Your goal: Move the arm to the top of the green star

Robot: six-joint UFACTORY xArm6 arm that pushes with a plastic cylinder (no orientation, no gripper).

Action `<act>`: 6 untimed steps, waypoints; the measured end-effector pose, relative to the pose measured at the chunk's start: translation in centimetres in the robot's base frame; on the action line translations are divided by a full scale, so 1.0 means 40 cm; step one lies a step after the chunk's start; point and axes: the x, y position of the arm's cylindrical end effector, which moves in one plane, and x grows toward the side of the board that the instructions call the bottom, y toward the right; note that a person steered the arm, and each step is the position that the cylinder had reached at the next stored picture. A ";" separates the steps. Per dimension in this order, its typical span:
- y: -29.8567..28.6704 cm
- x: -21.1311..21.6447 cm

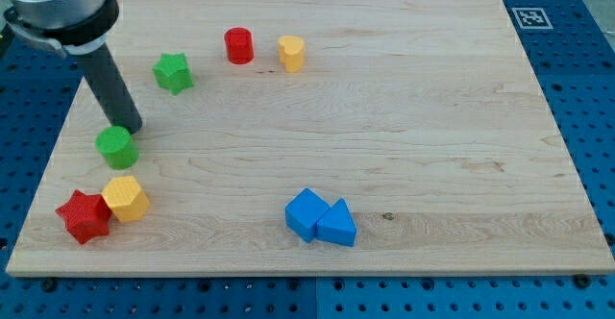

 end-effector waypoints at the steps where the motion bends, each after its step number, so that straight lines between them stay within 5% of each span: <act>1: 0.000 0.050; 4: -0.008 0.080; 6: -0.068 -0.182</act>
